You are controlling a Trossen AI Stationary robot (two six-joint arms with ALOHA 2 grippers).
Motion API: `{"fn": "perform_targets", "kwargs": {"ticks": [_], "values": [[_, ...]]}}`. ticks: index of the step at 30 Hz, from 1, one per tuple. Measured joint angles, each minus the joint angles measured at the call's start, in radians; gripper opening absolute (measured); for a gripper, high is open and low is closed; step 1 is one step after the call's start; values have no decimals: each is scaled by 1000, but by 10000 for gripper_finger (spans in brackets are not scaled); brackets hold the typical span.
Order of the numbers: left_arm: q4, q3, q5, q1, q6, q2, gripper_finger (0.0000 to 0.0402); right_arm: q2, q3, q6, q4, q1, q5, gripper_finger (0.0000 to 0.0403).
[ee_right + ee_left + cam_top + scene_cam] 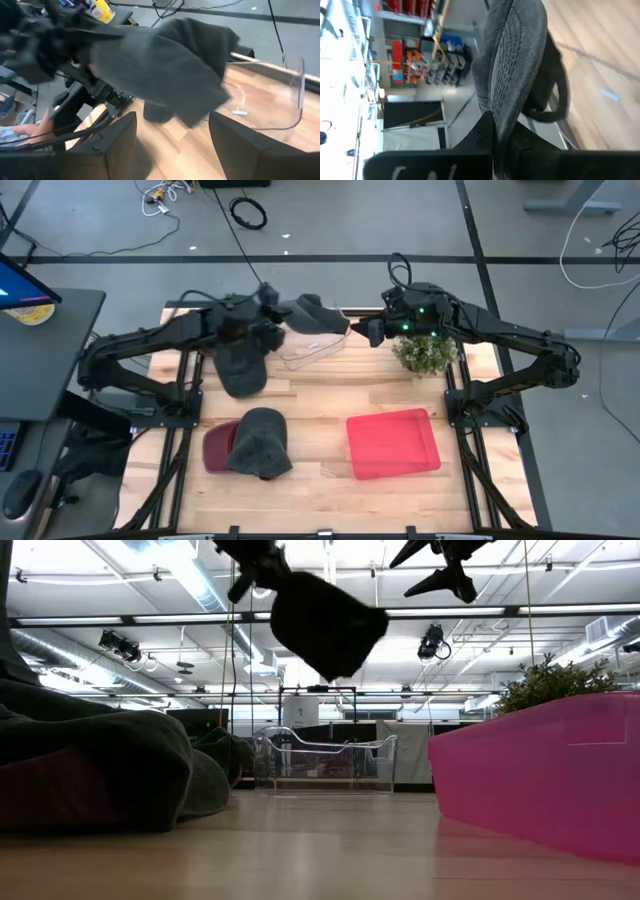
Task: Pick & Place hat
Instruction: Put the right black cap into the transparent bin
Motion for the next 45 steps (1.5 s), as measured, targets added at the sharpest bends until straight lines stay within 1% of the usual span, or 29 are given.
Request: {"fn": "perform_targets", "kwargs": {"ticks": [7, 13, 18, 27, 35, 42, 45], "values": [[-5, 0, -108, 50, 46, 147, 11, 0, 0, -101, -4, 0, -8, 251], [-15, 0, -99, 78, 68, 248, 11, 0, 0, -177, -7, 0, -11, 251], [1, 0, -131, 66, 193, 310, 11, 0, 0, -196, -7, 0, -10, 251], [32, 0, -65, 66, 352, 390, 11, 2, -1, -195, 0, 0, -8, 251], [111, 0, 24, 72, 382, 401, 11, 24, -2, -210, 5, -6, -8, 251], [89, 0, 83, 83, 406, 401, 11, 62, -1, -225, 6, -26, -7, 251], [49, 1, 122, 103, 406, 403, 11, 76, -2, -224, 7, -34, -7, 251]]}}
